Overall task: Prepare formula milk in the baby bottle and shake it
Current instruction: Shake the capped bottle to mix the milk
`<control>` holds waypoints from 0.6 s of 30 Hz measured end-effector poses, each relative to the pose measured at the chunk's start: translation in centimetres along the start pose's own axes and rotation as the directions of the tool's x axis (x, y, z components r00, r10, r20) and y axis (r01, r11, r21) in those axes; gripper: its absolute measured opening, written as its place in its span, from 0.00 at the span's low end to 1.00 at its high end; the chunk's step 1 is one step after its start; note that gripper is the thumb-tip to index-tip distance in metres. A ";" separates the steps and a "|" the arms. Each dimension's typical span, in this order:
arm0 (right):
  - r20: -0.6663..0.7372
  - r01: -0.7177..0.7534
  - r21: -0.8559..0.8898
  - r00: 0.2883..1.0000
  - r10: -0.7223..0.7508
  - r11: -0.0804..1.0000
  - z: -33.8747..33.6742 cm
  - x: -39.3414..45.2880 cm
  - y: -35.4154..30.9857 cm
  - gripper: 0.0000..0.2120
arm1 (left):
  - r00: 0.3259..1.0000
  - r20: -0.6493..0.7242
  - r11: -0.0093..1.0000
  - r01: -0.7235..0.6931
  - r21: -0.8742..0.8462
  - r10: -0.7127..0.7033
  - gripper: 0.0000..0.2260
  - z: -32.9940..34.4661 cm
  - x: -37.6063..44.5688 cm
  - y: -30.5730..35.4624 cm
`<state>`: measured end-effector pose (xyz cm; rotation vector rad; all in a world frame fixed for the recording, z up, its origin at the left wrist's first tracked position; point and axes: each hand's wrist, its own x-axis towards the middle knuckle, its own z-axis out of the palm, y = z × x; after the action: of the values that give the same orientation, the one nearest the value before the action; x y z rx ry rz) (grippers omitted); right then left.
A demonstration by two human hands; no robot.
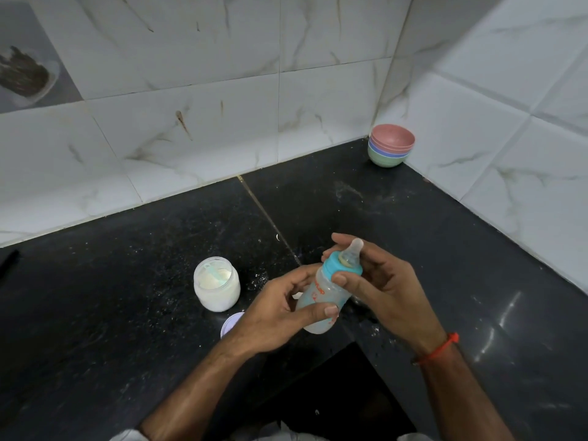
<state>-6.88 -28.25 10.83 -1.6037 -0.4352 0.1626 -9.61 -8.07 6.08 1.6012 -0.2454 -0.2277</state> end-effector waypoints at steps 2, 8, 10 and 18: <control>0.035 0.003 0.041 0.999 -0.004 0.999 -0.1 -0.3 -0.1 0.23 | 1.000 -0.015 1.000 -0.001 0.003 0.001 0.26 0.0 0.1 0.1; -0.095 -0.009 -0.038 0.995 0.005 0.999 0.1 -0.2 0.0 0.26 | 0.999 -0.035 0.998 -0.012 0.056 0.014 0.26 0.3 0.4 0.3; -0.146 -0.025 -0.087 0.989 0.012 0.996 0.7 0.1 0.3 0.26 | 0.999 -0.030 0.996 -0.023 0.082 0.026 0.26 0.5 0.4 0.4; -0.264 0.027 0.124 0.964 0.007 0.992 1.9 -1.0 -0.2 0.26 | 0.985 -0.165 0.996 -0.044 0.075 0.056 0.28 0.5 1.2 0.1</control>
<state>-8.47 -26.88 10.73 -1.4725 -0.2210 -0.0322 -8.64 -8.87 6.20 1.6727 -0.1659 -0.0456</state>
